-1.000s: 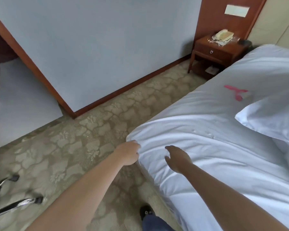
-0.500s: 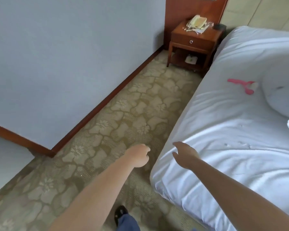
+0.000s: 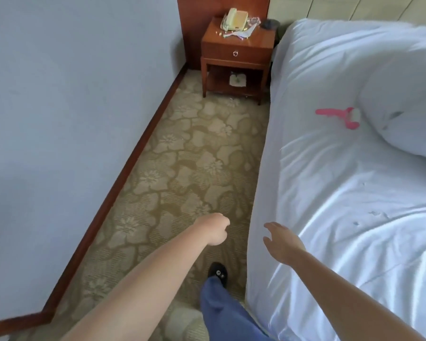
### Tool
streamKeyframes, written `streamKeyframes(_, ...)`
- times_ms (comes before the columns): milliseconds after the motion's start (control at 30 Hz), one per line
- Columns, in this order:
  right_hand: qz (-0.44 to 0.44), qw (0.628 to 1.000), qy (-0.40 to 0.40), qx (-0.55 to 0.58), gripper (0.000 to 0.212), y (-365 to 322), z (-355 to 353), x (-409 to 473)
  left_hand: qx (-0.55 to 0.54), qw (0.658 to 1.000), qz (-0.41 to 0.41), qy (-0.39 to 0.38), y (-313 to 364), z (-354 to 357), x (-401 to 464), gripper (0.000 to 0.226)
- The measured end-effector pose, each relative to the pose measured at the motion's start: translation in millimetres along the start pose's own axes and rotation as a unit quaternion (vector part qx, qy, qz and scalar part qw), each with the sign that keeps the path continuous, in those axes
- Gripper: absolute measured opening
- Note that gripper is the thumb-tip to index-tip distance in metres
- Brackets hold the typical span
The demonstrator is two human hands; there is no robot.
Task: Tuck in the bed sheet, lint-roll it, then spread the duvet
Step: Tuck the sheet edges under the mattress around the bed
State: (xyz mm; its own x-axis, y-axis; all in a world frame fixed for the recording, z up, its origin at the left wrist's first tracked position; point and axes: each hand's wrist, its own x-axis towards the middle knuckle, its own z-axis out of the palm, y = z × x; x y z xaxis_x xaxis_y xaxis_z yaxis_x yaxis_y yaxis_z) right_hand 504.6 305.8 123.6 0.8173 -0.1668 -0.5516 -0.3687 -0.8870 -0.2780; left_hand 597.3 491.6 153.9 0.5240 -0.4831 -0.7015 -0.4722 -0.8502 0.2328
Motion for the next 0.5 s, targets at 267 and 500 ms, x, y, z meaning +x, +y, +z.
streamKeyframes(267, 0.067, 0.993, 0.023, 0.091, 0.046, -32, -57, 105, 0.051, 0.997, 0.053, -0.024, -29, -115, 91, 0.047)
streamKeyframes(500, 0.17, 0.972, 0.046, 0.157, 0.046, -30, -81, 146, 0.145, 0.978, 0.132, -0.076, -29, -180, 170, 0.046)
